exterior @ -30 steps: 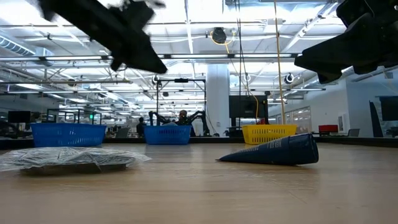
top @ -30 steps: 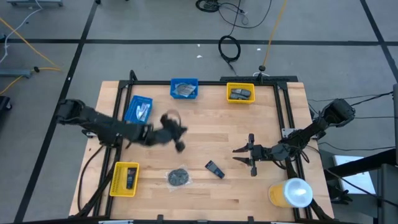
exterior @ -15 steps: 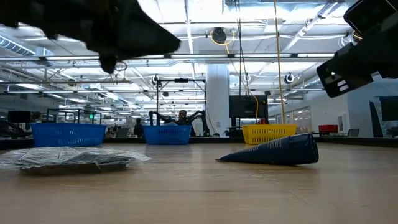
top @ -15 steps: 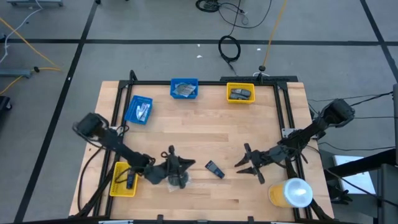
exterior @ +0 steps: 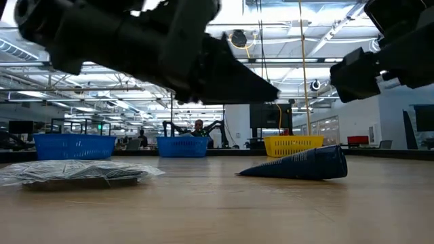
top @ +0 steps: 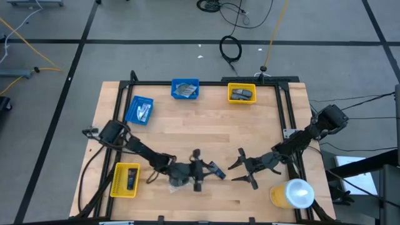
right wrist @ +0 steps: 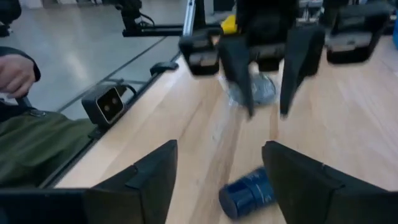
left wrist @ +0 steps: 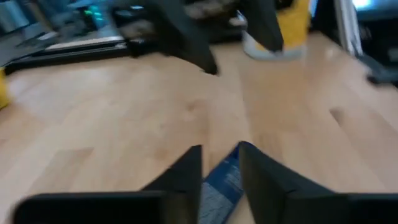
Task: Pick & Place Travel size toiletries
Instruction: Put the blue shave cream into the bottom yellow bin
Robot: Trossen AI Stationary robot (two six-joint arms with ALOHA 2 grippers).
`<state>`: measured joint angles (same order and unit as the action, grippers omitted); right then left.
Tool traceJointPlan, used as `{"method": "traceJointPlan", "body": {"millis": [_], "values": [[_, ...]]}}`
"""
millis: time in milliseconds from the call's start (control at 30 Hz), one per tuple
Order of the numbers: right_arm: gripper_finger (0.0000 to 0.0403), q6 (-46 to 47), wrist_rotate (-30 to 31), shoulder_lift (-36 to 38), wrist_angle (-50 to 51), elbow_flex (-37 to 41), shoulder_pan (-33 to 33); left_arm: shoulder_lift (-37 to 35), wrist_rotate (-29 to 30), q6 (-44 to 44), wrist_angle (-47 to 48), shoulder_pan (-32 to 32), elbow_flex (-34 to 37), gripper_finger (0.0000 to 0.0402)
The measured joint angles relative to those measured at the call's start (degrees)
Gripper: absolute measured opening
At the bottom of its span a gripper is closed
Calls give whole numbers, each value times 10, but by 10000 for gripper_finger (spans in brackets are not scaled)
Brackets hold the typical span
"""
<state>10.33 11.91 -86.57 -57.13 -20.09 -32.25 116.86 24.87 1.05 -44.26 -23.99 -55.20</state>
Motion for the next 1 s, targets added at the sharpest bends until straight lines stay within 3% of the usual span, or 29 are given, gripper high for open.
{"method": "traceJointPlan", "body": {"millis": [267,333,433,733,833,1000], "values": [[249,-10,-2,20,-5,-1,-1,46,-93,-9,186,30,-126,268],[249,-9,-1,21,-3,-2,-1,65,-134,-11,226,45,-157,296],[246,-7,-1,20,-1,-1,-1,89,-148,-9,261,61,-185,317],[243,-6,-1,20,5,-1,-1,105,-169,21,308,72,-195,315],[243,-6,-1,20,6,-1,-1,105,-181,38,318,72,-195,285],[242,-7,-1,30,9,-1,-1,105,-188,67,322,69,-195,200]]}}
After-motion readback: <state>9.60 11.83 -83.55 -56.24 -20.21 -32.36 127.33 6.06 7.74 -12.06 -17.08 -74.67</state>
